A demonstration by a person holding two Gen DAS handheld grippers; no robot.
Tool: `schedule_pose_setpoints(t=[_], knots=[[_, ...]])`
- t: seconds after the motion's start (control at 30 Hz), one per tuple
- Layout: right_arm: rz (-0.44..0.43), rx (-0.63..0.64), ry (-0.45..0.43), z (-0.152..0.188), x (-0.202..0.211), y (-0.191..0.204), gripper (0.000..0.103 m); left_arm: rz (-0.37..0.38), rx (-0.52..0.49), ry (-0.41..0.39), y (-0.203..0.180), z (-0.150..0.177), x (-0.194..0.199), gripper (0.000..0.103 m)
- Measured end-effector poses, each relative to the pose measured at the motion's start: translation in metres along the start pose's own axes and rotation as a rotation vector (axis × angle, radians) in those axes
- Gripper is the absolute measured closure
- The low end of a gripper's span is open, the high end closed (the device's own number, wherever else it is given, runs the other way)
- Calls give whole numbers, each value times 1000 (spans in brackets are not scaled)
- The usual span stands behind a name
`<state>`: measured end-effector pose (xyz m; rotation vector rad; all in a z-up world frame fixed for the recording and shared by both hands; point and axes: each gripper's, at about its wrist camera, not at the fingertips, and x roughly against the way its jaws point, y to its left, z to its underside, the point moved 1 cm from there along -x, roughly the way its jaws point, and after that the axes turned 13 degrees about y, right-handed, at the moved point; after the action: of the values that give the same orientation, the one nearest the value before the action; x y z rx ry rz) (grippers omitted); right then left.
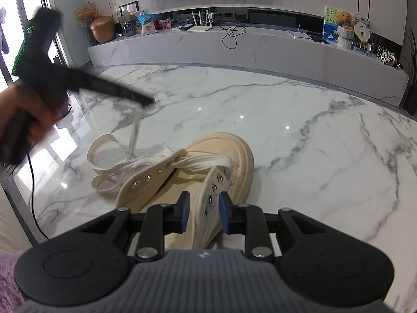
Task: Lace up shoes with both hands
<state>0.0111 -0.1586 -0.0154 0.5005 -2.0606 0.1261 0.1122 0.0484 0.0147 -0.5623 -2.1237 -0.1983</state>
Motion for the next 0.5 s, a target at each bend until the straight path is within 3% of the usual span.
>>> schedule_pose_setpoints(t=[0.13, 0.27, 0.33, 0.5], knots=[[-4, -3, -3, 1, 1, 0, 76, -64, -35, -154, 7, -18, 70, 102], [-1, -1, -5, 1, 1, 1, 76, -141, -83, -254, 8, -31, 128, 102], [-1, -2, -6, 2, 2, 1, 76, -159, -111, -270, 6, -35, 149, 102], [-9, -20, -18, 2, 4, -2, 76, -155, -234, -202, -16, -33, 165, 102]])
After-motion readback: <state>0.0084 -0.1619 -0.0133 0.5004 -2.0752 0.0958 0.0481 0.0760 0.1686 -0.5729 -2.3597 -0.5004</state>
